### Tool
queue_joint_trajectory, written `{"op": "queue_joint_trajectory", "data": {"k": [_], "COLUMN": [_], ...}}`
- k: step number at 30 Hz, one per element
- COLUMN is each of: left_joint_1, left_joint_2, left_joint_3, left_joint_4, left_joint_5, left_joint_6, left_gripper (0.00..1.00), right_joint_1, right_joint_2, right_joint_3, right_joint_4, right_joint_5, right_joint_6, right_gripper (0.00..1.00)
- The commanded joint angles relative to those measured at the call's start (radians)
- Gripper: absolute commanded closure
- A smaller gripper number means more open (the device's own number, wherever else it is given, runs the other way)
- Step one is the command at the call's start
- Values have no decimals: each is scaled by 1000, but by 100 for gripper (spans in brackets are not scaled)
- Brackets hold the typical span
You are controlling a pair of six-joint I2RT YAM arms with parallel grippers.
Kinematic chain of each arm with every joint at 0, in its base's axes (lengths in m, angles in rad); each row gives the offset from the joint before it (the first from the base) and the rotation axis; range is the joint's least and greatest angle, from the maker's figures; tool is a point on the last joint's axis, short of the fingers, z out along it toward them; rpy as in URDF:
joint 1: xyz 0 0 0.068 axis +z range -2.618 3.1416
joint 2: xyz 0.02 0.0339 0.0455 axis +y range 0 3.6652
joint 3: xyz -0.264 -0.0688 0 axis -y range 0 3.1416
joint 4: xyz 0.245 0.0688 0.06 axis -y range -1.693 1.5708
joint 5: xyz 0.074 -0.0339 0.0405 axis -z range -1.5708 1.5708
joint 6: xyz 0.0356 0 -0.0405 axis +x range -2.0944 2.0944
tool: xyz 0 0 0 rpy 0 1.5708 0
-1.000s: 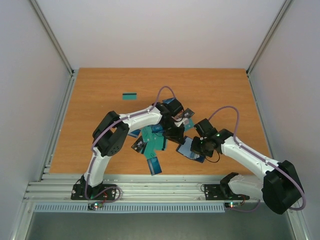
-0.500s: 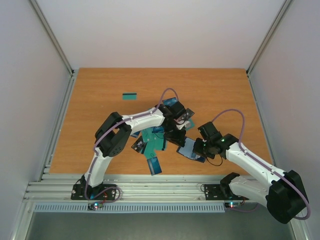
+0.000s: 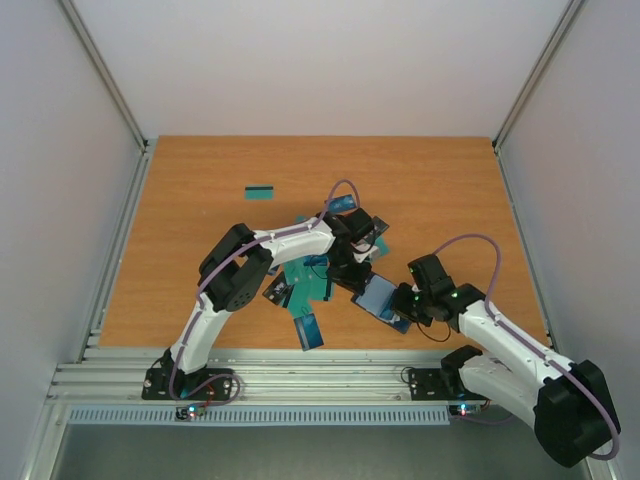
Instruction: Put the credit cards into the card holder
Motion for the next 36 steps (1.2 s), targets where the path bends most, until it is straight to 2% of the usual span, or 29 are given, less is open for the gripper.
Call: {"op": "queue_joint_trajectory", "data": {"k": [1,7,17,26,36], "left_joint_1": [-5,-4,1,2,2], "left_joint_2": [14,11,-3,-7,-13], "left_joint_3": [15,3,-19,-23,-41], "left_joint_4": [-11,-9,-45,-51,-47], "left_joint_5": [-34,-43,-240,-277,-272], "left_joint_6": [29,27,6,1,8], "left_gripper": [92,92,94,94,94], "right_joint_1": [-47,-106,-136,-158,-229], "right_joint_2": [-31,-62,-104,-31,95], "right_joint_3": [-72,-117,-129,-150,-187], "right_joint_4": [100,136,172,185,363], "right_joint_5": [-111,-211,-331,-358,-507], "right_joint_6": [1,-26,-26,-6,-18], "right_gripper": [99,99,99,99,99]}}
